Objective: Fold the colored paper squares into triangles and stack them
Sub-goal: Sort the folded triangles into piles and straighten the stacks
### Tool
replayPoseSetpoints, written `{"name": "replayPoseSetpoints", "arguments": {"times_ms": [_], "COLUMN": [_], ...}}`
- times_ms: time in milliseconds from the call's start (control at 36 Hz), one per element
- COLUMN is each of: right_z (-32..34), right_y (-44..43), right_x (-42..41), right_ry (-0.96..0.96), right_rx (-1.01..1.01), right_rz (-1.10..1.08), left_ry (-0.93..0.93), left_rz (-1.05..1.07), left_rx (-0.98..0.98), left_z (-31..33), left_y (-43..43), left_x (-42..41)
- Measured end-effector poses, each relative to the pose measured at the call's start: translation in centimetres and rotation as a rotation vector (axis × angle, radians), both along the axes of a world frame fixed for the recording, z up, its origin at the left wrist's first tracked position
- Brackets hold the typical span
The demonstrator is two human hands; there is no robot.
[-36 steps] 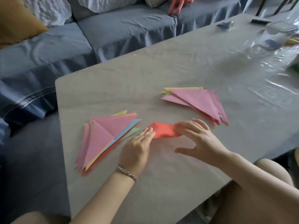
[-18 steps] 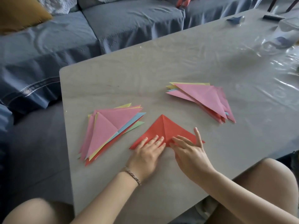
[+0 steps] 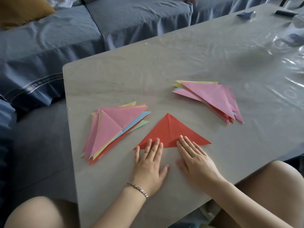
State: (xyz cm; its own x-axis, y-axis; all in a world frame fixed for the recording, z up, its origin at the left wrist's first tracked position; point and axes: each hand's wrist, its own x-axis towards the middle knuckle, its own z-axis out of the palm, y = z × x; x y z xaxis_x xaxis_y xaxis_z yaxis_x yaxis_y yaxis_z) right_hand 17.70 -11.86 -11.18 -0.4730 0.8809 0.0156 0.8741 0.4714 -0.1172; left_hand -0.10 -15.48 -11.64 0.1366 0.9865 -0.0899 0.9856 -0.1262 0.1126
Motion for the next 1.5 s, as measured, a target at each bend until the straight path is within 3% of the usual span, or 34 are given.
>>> {"name": "replayPoseSetpoints", "arguments": {"times_ms": [250, 556, 667, 806, 917, 1000, 1111, 1278, 1500], "right_z": [0.2, 0.3, 0.4, 2.4, 4.6, 5.3, 5.1, 4.9, 3.1], "right_y": [0.1, -0.9, -0.8, 2.1, 4.6, 6.0, 7.0, 7.2, 5.9], "right_x": [4.9, 5.2, 4.6, 3.2, 0.5, -1.2, -2.3, -1.8, -0.5], "right_ry": [-0.020, -0.002, 0.014, 0.251, 0.145, 0.076, -0.020, 0.148, 0.315], "right_rx": [0.007, -0.057, -0.046, -0.041, -0.134, -0.342, -0.427, -0.498, -0.398], "right_rz": [-0.109, -0.280, -0.347, -0.392, -0.344, -0.387, -0.409, -0.472, -0.421], "left_ry": [-0.047, 0.037, 0.084, -0.043, -0.075, -0.084, -0.099, -0.187, -0.084], "left_rz": [0.130, 0.261, 0.261, 0.218, 0.274, 0.365, 0.439, 0.520, 0.458], "left_rx": [-0.115, -0.172, -0.053, 0.243, 0.420, 0.332, 0.145, 0.010, 0.006], "left_z": [1.3, 1.8, 1.5, 2.9, 5.1, 4.9, 4.5, 4.0, 4.6], "left_y": [-1.3, -1.5, -1.5, 0.2, 1.8, 3.1, 4.6, 4.6, 4.7], "left_x": [-2.7, -3.0, -3.4, -4.3, -5.8, -7.6, -9.7, -10.6, -11.4]}}
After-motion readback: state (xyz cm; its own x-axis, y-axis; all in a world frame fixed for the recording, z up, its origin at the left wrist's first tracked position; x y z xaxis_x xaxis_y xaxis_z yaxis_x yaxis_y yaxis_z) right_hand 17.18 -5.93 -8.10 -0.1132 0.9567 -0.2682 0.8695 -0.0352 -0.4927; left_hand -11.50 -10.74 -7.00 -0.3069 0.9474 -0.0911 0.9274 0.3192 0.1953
